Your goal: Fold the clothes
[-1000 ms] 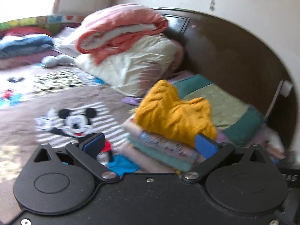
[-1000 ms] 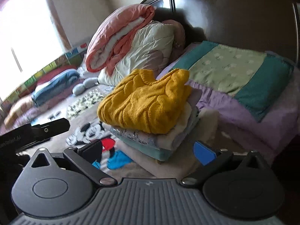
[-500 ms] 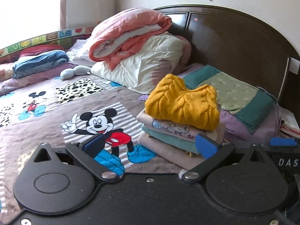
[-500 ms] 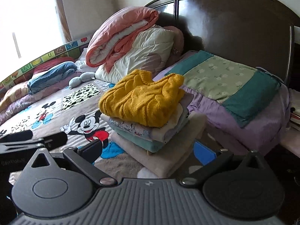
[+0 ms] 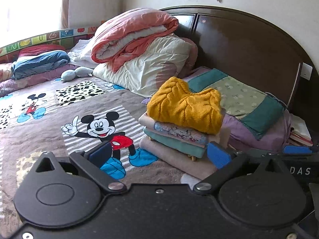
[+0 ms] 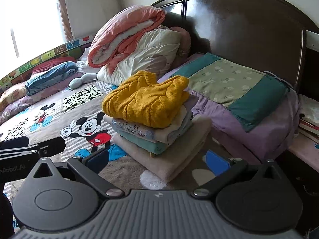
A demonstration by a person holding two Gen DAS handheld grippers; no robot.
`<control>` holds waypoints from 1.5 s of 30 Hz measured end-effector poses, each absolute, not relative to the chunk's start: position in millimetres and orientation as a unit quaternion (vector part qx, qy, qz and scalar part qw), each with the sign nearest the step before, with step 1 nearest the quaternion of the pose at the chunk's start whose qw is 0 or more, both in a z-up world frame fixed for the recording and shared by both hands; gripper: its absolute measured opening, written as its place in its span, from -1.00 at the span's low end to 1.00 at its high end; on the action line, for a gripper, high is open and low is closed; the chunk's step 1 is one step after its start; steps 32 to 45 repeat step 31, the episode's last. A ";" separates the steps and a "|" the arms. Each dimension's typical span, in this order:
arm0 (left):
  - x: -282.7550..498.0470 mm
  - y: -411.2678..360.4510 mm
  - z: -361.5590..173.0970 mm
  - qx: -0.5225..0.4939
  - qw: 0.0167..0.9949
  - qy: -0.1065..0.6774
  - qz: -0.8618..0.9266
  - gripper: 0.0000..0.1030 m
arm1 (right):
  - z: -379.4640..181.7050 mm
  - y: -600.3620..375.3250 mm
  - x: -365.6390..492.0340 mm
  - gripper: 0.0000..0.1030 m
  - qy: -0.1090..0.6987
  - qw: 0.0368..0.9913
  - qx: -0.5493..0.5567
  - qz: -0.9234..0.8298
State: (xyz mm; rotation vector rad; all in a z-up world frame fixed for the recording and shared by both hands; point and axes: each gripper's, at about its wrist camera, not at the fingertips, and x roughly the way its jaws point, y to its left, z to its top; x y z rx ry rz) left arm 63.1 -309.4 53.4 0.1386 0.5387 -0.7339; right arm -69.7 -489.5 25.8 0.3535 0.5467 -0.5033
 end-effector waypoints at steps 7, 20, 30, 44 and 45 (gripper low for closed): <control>59.5 -308.4 55.5 0.068 0.896 0.261 -0.353 0.99 | 27.6 -487.1 -74.9 1.00 0.266 0.916 0.170 -0.246; 57.8 -306.3 56.2 0.069 0.893 0.267 -0.356 0.99 | 28.2 -483.1 -79.2 1.00 0.267 0.916 0.172 -0.246; 53.9 -305.4 58.7 0.065 0.892 0.258 -0.367 1.00 | 30.6 -483.7 -80.7 1.00 0.265 0.915 0.171 -0.250; 53.2 -305.2 58.6 0.064 0.892 0.255 -0.367 1.00 | 30.7 -483.6 -80.8 1.00 0.265 0.915 0.171 -0.250; 53.2 -305.2 58.6 0.064 0.892 0.255 -0.367 1.00 | 30.7 -483.6 -80.8 1.00 0.265 0.915 0.171 -0.250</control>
